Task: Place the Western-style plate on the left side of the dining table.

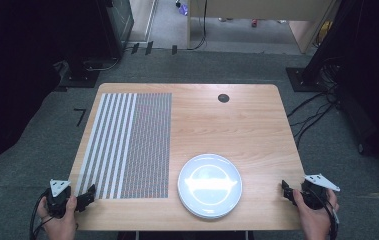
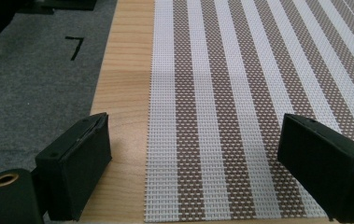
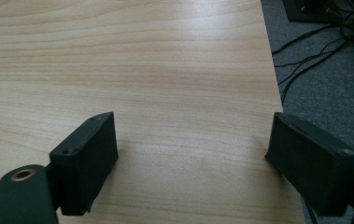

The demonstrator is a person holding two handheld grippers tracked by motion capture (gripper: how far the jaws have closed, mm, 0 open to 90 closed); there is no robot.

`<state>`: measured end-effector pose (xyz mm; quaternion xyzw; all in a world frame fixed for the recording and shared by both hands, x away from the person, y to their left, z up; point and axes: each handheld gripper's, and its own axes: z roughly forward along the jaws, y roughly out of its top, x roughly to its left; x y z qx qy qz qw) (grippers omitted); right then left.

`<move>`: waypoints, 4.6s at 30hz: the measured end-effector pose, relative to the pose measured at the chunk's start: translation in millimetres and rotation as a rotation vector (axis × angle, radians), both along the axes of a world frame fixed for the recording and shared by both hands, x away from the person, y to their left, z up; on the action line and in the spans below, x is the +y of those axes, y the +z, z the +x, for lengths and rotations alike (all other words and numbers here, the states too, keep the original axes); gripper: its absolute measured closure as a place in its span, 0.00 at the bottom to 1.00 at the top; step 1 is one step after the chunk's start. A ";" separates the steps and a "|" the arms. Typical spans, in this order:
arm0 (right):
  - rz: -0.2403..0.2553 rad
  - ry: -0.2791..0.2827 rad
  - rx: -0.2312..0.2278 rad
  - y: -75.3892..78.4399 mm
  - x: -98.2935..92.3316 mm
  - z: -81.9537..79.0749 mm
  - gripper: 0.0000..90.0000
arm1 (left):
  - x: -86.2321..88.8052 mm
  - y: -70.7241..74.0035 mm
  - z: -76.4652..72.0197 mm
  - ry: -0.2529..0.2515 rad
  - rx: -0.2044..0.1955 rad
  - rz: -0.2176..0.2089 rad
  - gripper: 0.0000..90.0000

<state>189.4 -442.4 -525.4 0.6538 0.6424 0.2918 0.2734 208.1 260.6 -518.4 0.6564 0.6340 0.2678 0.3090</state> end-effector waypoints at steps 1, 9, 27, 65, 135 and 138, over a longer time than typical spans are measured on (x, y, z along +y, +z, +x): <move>0.000 -0.001 0.000 0.0 0.0 0.1 0.16 | 0.9 1.2 -0.4 0.006 -0.009 -0.008 0.11; -0.001 -0.001 0.001 -0.1 0.0 0.2 0.15 | -2.9 8.2 0.2 -0.002 -0.022 -0.033 0.11; -0.003 0.000 -0.001 -0.4 0.3 0.4 0.15 | -49.1 44.5 24.7 -0.049 -0.075 -0.118 0.11; 0.003 -0.047 -0.002 0.3 3.2 4.6 0.17 | -189.5 42.4 39.7 -0.381 -0.044 -0.188 0.11; 0.601 0.200 -0.085 26.3 103.2 9.1 0.86 | -226.1 23.9 35.4 -0.477 0.114 -0.433 0.78; 0.600 0.204 -0.081 25.9 102.9 9.3 0.86 | -229.2 22.2 34.2 -0.490 0.128 -0.443 0.78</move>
